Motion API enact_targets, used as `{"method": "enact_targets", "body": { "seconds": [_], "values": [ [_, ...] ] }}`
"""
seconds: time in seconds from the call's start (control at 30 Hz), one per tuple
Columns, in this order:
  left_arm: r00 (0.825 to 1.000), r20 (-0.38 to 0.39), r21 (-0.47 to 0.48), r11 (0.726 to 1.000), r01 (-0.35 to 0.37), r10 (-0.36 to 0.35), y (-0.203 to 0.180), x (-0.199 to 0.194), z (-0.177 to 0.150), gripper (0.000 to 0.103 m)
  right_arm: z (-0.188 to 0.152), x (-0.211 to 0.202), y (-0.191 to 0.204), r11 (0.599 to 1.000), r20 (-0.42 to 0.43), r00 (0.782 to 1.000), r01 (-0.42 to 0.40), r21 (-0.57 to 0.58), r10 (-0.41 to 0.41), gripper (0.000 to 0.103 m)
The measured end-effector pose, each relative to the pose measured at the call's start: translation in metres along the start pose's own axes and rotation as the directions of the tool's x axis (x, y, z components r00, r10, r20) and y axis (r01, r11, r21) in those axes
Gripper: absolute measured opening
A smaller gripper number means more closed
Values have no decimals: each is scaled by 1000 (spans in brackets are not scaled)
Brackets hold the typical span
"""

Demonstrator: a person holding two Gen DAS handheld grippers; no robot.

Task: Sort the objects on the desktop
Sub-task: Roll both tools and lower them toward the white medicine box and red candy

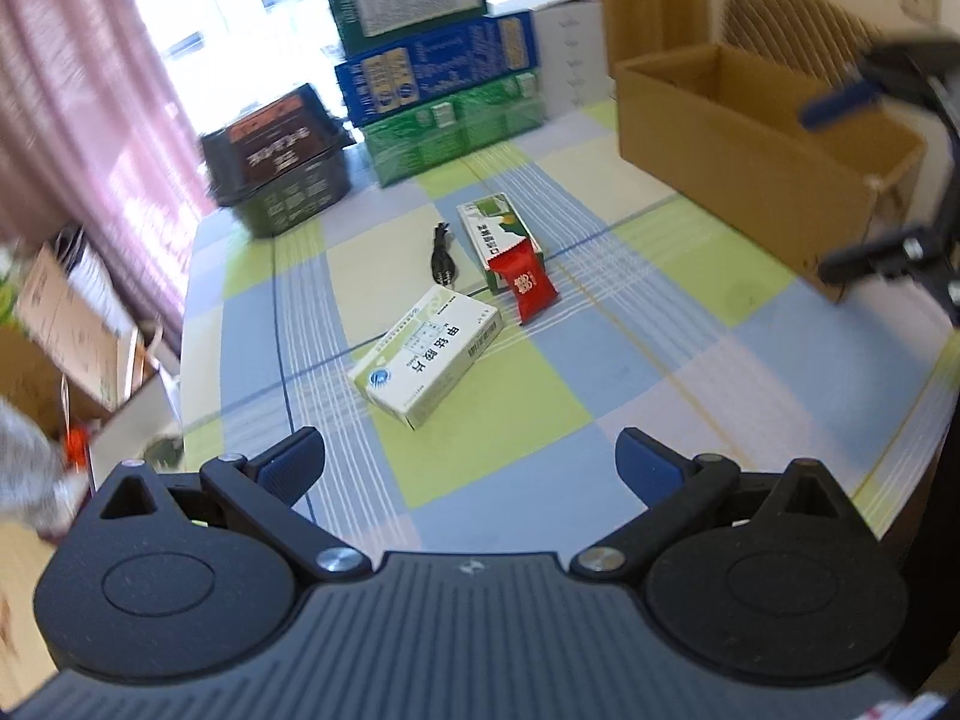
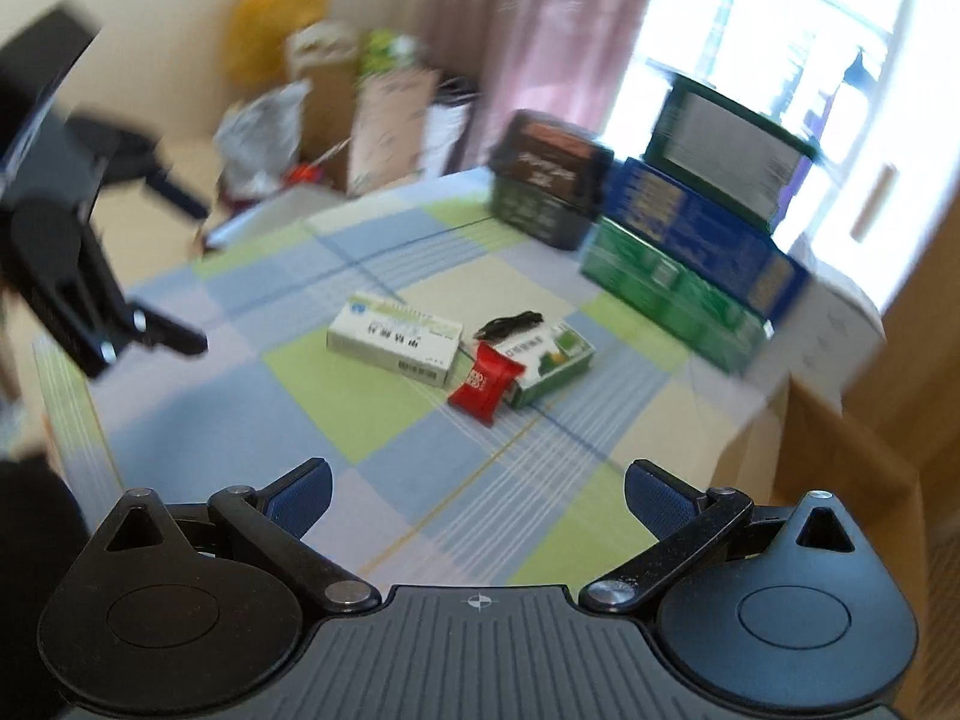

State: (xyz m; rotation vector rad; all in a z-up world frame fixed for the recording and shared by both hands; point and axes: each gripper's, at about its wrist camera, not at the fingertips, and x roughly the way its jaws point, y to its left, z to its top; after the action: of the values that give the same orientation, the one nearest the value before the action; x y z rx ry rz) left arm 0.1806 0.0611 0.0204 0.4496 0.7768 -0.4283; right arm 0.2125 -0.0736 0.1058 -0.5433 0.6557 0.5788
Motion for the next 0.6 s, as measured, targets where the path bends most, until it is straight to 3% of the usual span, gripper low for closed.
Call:
{"method": "enact_targets", "body": {
  "seconds": [0.17, 0.37, 0.6],
  "values": [
    [1000, -8, 111, 994, 22, -21, 10, 25, 5, 101, 7, 32, 0, 975, -29, 1000, 0, -224, -7, 101],
    [1000, -6, 260, 965, 30, -29, 16, 56, 8, 101, 8, 71, 10, 885, -39, 999, 6, -466, -28, 101],
    [1000, -26, 409, 912, 13, -3, 17, 94, 3, 101, 5, 114, 13, 797, -65, 997, -5, -604, -43, 101]
  ]
}}
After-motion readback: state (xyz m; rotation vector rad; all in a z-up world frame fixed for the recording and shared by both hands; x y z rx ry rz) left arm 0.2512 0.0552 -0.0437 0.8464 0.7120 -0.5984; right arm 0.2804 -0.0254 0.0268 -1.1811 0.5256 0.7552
